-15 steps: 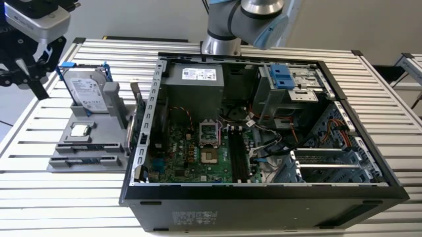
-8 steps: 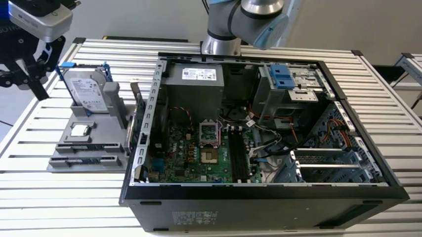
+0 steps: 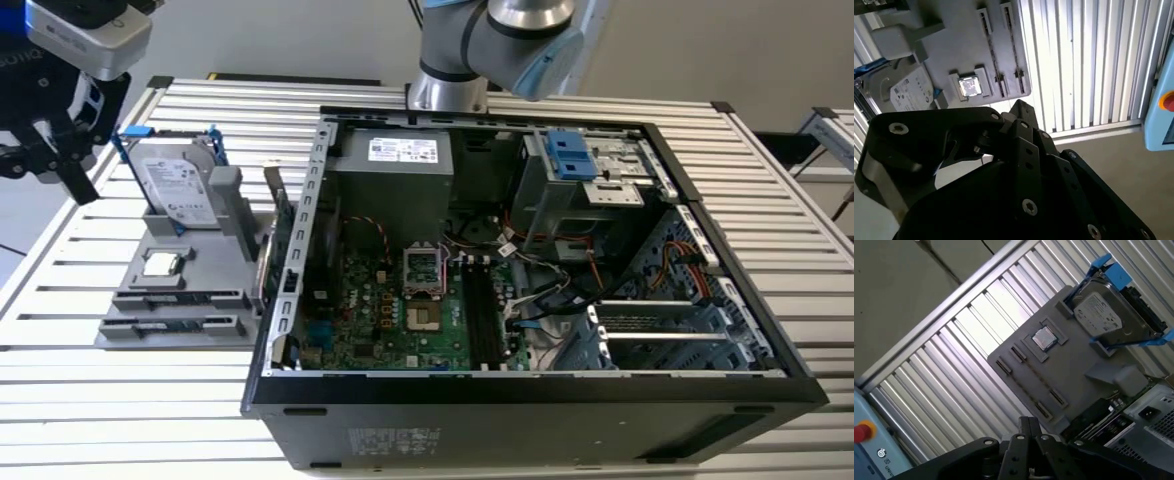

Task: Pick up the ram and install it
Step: 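Pick up the ram and move it above insertion slot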

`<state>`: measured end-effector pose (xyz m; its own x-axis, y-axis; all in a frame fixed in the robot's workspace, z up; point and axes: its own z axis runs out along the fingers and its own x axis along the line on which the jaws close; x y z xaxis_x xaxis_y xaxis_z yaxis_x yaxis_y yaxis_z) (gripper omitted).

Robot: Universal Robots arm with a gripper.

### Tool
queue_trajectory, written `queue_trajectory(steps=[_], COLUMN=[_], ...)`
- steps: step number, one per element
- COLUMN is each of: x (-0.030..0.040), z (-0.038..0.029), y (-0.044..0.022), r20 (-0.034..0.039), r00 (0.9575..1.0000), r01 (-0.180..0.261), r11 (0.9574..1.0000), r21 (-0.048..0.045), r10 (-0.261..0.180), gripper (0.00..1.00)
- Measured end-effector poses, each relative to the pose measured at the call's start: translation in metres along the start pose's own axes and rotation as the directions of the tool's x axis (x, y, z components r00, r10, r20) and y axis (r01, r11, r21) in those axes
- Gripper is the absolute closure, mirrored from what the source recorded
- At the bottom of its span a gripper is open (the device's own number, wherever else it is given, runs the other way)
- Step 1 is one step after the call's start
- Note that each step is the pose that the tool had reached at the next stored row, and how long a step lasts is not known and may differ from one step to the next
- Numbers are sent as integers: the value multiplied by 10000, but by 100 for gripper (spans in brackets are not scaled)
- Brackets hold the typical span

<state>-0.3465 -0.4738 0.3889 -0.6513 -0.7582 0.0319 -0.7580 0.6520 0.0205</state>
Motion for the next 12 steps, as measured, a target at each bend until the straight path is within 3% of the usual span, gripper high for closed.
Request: queue_trajectory(steps=[6,12], x=[-1,-1], z=[0,0], y=[1,1], r20=[-21,-46], r00=[9961,9821], r01=[877,1883], r11=[9961,9821], r21=[29,58], r10=[-877,-1883], gripper=[100,100])
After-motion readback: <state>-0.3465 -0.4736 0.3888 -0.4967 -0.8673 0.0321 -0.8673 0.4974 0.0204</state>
